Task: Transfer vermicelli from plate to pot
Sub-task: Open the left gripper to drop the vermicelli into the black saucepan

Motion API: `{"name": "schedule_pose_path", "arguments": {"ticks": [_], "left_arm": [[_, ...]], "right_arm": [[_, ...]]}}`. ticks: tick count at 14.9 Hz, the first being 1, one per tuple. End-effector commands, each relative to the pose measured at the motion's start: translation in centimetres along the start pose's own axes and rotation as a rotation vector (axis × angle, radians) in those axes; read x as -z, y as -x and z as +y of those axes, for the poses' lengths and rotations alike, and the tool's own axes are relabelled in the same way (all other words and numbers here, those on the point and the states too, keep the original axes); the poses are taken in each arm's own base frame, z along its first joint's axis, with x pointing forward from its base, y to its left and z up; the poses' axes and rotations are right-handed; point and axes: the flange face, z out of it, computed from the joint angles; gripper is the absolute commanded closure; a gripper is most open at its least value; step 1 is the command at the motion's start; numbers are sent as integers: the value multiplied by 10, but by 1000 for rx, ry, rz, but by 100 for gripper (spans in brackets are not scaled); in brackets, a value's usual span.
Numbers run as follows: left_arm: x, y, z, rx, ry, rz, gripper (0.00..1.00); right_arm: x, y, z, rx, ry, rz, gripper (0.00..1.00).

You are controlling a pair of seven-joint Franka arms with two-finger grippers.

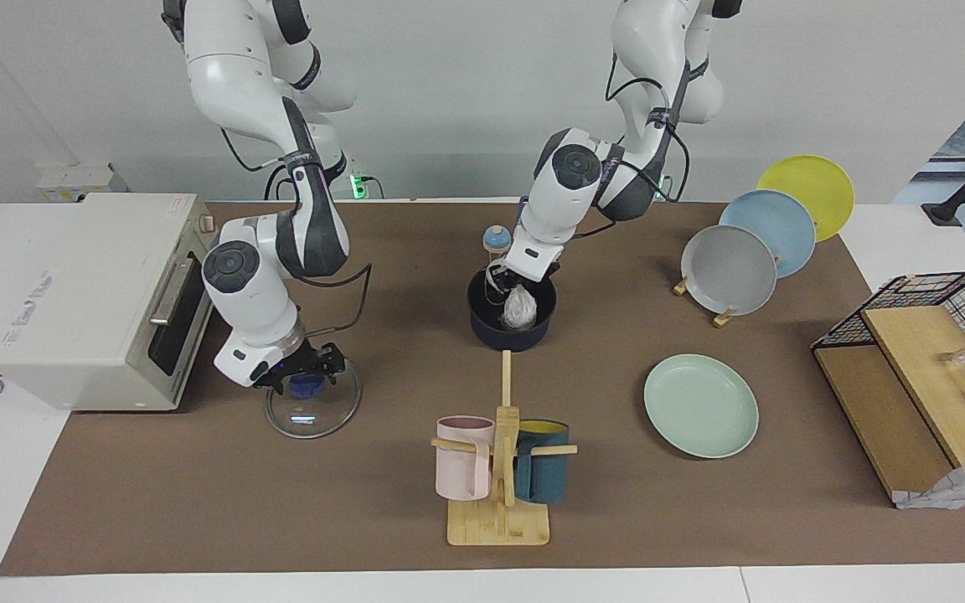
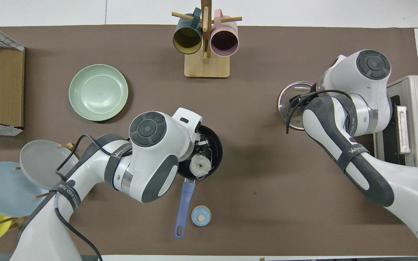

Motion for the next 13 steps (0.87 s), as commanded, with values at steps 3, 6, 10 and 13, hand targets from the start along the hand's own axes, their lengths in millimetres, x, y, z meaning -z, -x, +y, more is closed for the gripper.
{"name": "schedule_pose_path", "arguments": {"ticks": [3, 6, 10, 13], "left_arm": [[2, -1, 1, -30, 12, 1, 1], [86, -8, 4, -30, 1, -42, 0], [248, -23, -45, -30, -2, -16, 0], [311, -51, -137, -149, -22, 43, 0]], "right_arm": [[-3, 4, 1, 34, 10, 0, 15], [-3, 4, -4, 56, 7, -2, 31], [-3, 3, -4, 88, 7, -2, 42], [10, -2, -9, 91, 0, -16, 42]]}}
